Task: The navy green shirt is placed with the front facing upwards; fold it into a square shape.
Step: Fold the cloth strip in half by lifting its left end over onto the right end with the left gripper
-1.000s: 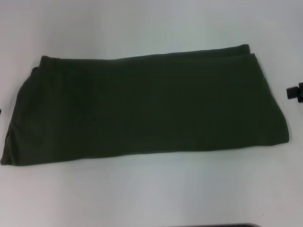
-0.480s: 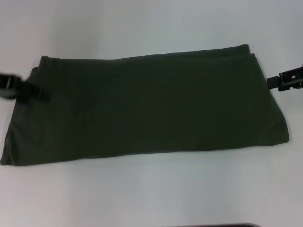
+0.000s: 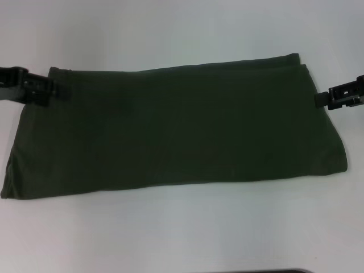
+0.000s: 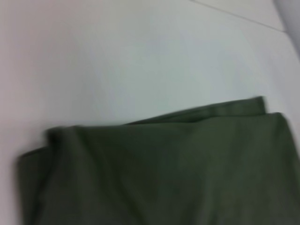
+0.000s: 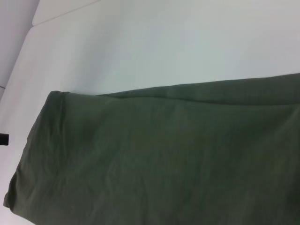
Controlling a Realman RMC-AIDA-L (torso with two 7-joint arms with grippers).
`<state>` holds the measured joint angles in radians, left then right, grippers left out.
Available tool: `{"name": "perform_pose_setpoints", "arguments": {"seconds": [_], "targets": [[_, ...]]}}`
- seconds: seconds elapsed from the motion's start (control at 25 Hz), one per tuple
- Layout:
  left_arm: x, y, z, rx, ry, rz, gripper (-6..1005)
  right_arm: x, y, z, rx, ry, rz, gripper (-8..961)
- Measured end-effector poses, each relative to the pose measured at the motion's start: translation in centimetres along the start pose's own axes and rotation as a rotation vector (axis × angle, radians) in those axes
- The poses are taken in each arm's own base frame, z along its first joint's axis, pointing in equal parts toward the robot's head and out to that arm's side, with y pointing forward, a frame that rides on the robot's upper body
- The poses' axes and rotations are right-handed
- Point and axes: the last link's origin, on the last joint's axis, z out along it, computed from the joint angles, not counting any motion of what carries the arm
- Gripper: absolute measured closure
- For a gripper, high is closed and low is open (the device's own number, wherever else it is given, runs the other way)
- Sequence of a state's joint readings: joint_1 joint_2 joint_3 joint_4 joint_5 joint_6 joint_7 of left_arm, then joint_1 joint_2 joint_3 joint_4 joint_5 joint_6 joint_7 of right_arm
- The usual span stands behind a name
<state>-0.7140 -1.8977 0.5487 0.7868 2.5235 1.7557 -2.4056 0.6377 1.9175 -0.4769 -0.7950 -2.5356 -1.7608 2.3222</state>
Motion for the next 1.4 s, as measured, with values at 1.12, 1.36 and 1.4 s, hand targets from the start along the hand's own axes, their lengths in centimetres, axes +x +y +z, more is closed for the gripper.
{"name": "perform_pose_setpoints", "arguments": {"seconds": [1.12, 1.36, 1.4], "targets": [[-1.6, -3.7, 0.6, 0.283, -0.116, -0.176, 250, 0.2, 0.1, 0.3, -0.006, 0.003, 0.008, 383], [-1.7, -4.0, 0.6, 0.306, -0.12, -0.191, 251, 0.2, 0.0, 0.3, -0.005, 0.001, 0.007, 384], [-1.8, -4.0, 0.6, 0.31, -0.121, -0.193, 251, 0.2, 0.0, 0.3, -0.004, 0.001, 0.007, 384]]}}
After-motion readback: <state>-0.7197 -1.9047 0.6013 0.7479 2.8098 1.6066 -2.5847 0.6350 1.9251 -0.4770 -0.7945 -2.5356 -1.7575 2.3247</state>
